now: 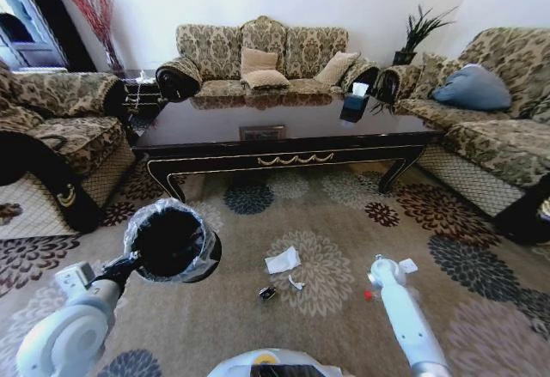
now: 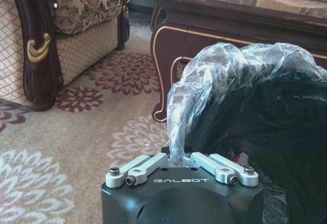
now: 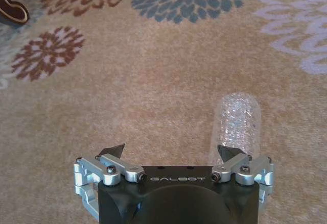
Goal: Move to the front of the table and pick up the trash from the floor, then place it into the trash bin.
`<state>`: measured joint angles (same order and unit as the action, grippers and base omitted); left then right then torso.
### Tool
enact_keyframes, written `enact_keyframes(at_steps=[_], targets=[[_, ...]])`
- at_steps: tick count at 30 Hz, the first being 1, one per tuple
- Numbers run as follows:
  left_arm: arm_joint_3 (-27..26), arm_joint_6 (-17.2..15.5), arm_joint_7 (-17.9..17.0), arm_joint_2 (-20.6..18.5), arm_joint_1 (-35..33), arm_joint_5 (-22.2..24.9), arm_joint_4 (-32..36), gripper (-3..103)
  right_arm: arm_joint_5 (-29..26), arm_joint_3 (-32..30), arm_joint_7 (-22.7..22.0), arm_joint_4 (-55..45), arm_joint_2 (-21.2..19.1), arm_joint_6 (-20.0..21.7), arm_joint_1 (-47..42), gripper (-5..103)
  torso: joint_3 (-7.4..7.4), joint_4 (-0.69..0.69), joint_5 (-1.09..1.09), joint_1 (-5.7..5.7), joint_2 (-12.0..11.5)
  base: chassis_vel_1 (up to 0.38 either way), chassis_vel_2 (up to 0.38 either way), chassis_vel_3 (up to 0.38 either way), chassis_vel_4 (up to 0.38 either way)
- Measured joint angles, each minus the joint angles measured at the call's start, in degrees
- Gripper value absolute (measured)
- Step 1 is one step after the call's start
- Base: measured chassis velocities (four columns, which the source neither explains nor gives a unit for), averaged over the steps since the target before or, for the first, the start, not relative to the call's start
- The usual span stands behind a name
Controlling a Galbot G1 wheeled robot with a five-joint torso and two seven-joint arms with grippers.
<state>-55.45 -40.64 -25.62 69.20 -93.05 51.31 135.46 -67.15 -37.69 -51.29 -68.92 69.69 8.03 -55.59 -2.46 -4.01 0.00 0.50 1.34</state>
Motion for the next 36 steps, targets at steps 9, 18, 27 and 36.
enact_keyframes(at_steps=[9,18,27,36], targets=[[1.98,-0.07,-0.01,-0.34,2.61,-0.33,-2.91,2,1.36,-1.86,-3.17,0.47,0.35,1.96,-1.00,100,0.00,0.00,0.00,0.00,0.00,0.000,0.000,0.000,0.000],[2.38,-0.07,0.02,-0.93,3.10,-0.33,-3.14,2,1.83,-1.89,-0.41,7.49,0.02,0.93,-0.17,100,0.00,0.00,0.00,0.00,0.00,0.000,0.000,0.000,0.000],[1.93,-0.07,0.15,-0.93,1.79,-0.27,-1.92,2,3.88,-1.63,5.05,15.67,-0.26,-2.16,2.85,86,0.01,0.01,0.00,0.00,0.00,0.000,0.000,0.000,0.000],[2.11,0.01,0.22,-0.29,1.21,-0.67,-1.41,2,5.42,-1.48,5.93,15.25,-0.01,-2.56,1.95,54,0.01,0.00,0.00,0.00,0.00,0.000,0.000,0.000,0.000]])
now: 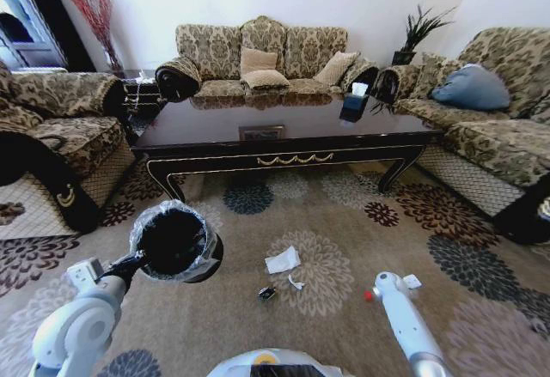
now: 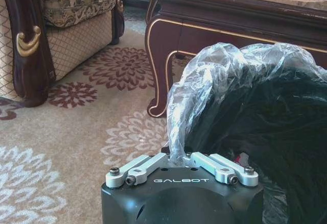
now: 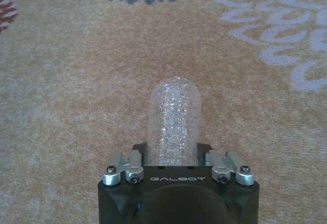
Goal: Move to the front of the table and pick up the trash from the floor, then place it into the trash bin.
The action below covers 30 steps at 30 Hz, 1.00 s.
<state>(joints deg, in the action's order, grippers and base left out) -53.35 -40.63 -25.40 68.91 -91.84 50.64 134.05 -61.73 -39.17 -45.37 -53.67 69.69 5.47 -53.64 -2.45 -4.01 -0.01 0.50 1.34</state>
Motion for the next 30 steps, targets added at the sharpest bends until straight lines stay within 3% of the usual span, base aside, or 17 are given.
enact_keyframes(at_steps=[5,10,19,24,25,26,28,30], targets=[[0.46,0.08,0.02,0.40,-0.08,-0.14,0.15,2,0.74,0.23,0.04,-1.77,0.05,0.00,-1.31,35,0.00,0.00,0.01,0.00,0.00,0.000,0.000,0.000,0.000],[1.27,0.10,0.03,0.62,-0.27,-0.28,0.31,2,1.89,0.92,1.68,-8.17,0.07,-1.57,-4.25,27,0.00,-0.01,0.00,0.00,0.00,0.000,0.000,0.000,0.000],[3.98,0.02,0.09,0.43,-0.90,-0.76,0.67,2,5.60,4.18,9.82,-27.37,-0.12,-9.61,-11.62,25,0.00,0.01,-0.01,0.00,0.01,0.000,0.000,0.000,0.000],[5.47,-0.43,0.07,0.02,-0.55,-0.38,-0.07,2,10.29,7.55,20.11,-42.09,-0.90,-17.85,-16.88,25,0.00,-0.02,0.01,0.00,0.01,0.000,0.000,0.000,0.000],[5.47,-0.43,0.07,0.02,-0.55,-0.38,-0.07,2,10.29,7.55,20.11,-42.09,-0.90,-17.85,-16.88,25,0.00,-0.02,0.01,0.00,0.01,0.000,0.000,0.000,0.000],[6.21,-0.85,-0.24,0.21,-0.53,0.63,-0.47,2,11.89,9.99,25.27,-50.58,-1.88,-20.94,-18.53,25,0.00,0.00,-0.02,0.00,0.01,0.000,0.000,0.000,0.000],[6.91,-1.11,-0.50,0.28,-0.46,0.99,-0.75,2,12.82,13.09,29.29,-55.51,-3.29,-23.98,-18.75,25,0.00,0.02,-0.02,0.00,0.01,0.000,0.000,0.000,0.000],[7.12,-1.16,-0.56,0.28,-0.42,1.03,-0.75,2,13.39,14.07,30.22,-56.40,-3.76,-24.82,-18.69,25,0.00,0.03,-0.01,0.00,0.01,0.000,0.000,0.000,0.000]])
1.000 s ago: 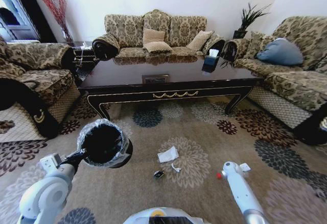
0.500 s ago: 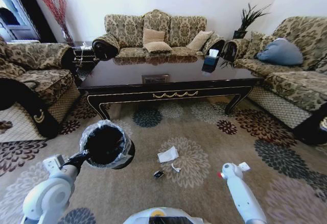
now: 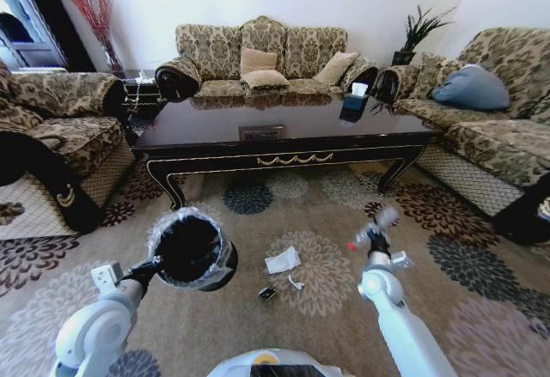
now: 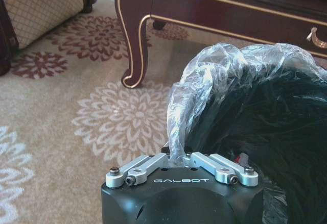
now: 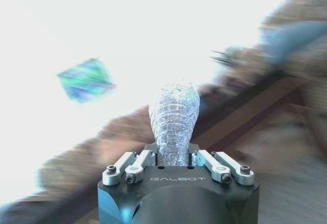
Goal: Move to the front of the table and pick up the trash from the floor, then place it into the trash bin.
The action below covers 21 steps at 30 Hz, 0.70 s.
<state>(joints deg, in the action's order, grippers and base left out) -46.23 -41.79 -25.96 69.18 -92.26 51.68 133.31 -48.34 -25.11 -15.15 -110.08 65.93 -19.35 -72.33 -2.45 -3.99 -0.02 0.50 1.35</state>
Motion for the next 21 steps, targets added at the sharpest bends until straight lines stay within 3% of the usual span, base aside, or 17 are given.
enact_keyframes(at_steps=[2,10,16,21], targets=[[0.84,-0.15,-0.07,0.20,0.05,0.14,0.09,2,3.38,5.00,3.96,-3.60,-2.97,-2.97,0.44,25,0.00,-0.02,0.01,0.00,0.00,0.000,0.000,0.000,0.000],[3.78,-0.29,-0.27,0.53,-0.20,0.13,0.09,2,11.47,17.17,10.09,-3.72,-9.28,-8.56,5.84,25,0.00,-0.03,0.03,0.00,0.00,0.000,0.000,0.000,0.000],[7.43,-0.29,-0.26,-0.18,0.59,0.11,-2.58,2,13.39,23.55,12.52,-2.16,-10.36,-10.43,12.35,25,0.00,-0.02,0.01,0.00,0.00,0.000,0.000,0.000,0.000],[13.99,-0.15,-0.23,-1.12,3.94,0.59,-8.10,2,13.74,35.95,12.69,1.25,-7.73,-10.97,22.20,25,-0.01,-0.01,0.00,0.00,0.00,0.000,0.000,0.000,0.000]])
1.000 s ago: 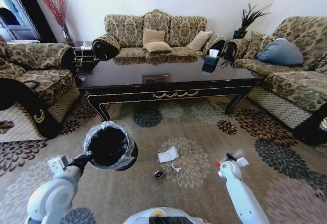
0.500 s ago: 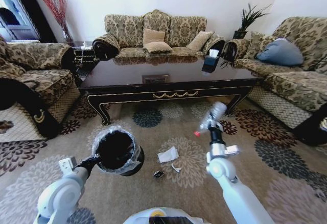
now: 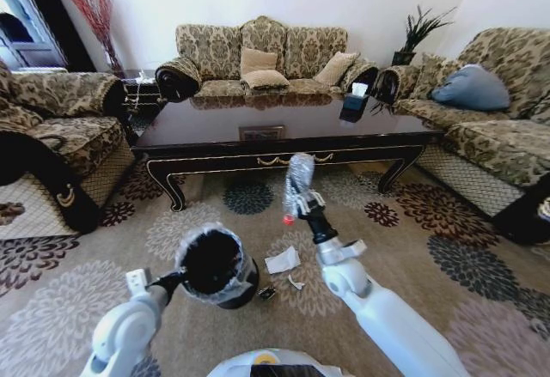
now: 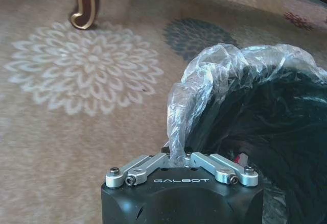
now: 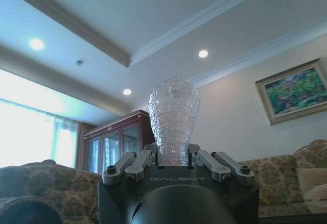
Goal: Move to the front of the table and pick up the trash from the floor, then place it into the trash bin.
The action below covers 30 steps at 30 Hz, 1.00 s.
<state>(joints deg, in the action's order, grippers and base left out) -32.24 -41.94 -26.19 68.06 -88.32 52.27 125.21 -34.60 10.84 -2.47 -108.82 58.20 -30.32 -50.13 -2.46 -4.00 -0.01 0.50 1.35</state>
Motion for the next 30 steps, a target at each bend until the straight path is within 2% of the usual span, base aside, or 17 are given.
enact_keyframes(at_steps=[2,5,7,11,21,24,27,30], targets=[[0.54,0.00,-0.13,-0.16,0.63,0.29,-0.42,2,0.13,1.30,0.05,0.68,0.35,-0.17,0.98,25,0.00,-0.01,0.00,0.00,0.00,0.000,0.000,0.000,0.000],[1.88,-0.11,-1.48,-1.04,3.64,2.95,-1.53,2,1.42,8.05,0.55,4.06,2.20,-1.24,5.32,25,0.00,-0.02,0.00,0.00,0.00,0.000,0.000,0.000,0.000],[1.99,-0.11,-1.81,-1.25,4.16,3.61,-1.67,2,1.70,9.20,0.64,4.64,2.69,-1.42,5.94,25,0.00,-0.02,0.01,0.00,0.00,0.000,0.000,0.000,0.000],[2.06,-0.17,-2.75,-1.95,5.91,5.91,-2.06,2,3.52,14.65,1.32,8.70,5.66,-2.73,9.18,25,0.00,0.00,0.01,0.00,0.00,0.000,0.000,0.000,0.000],[1.75,-0.20,-2.83,-1.60,6.37,6.38,-1.91,2,2.50,18.62,2.40,10.44,5.40,-3.42,10.92,25,0.00,-0.02,0.01,0.00,0.00,0.000,0.000,0.000,0.000],[1.49,-0.20,-2.82,-1.39,6.10,6.38,-1.40,2,2.56,18.97,2.39,10.44,5.04,-3.42,10.87,22,0.00,-0.02,0.01,0.00,0.00,0.000,0.000,0.000,0.000],[0.52,-0.21,-2.83,-1.30,5.49,6.38,-0.47,2,2.59,19.27,2.37,10.44,4.54,-3.40,10.73,38,0.01,-0.01,0.02,0.00,0.00,0.000,0.000,0.000,0.000],[-0.04,-0.21,-2.83,-1.29,5.18,6.38,-0.01,2,2.57,19.31,2.42,10.41,4.30,-3.40,10.69,44,0.01,-0.01,0.02,0.00,0.00,0.000,0.000,0.000,0.000]])
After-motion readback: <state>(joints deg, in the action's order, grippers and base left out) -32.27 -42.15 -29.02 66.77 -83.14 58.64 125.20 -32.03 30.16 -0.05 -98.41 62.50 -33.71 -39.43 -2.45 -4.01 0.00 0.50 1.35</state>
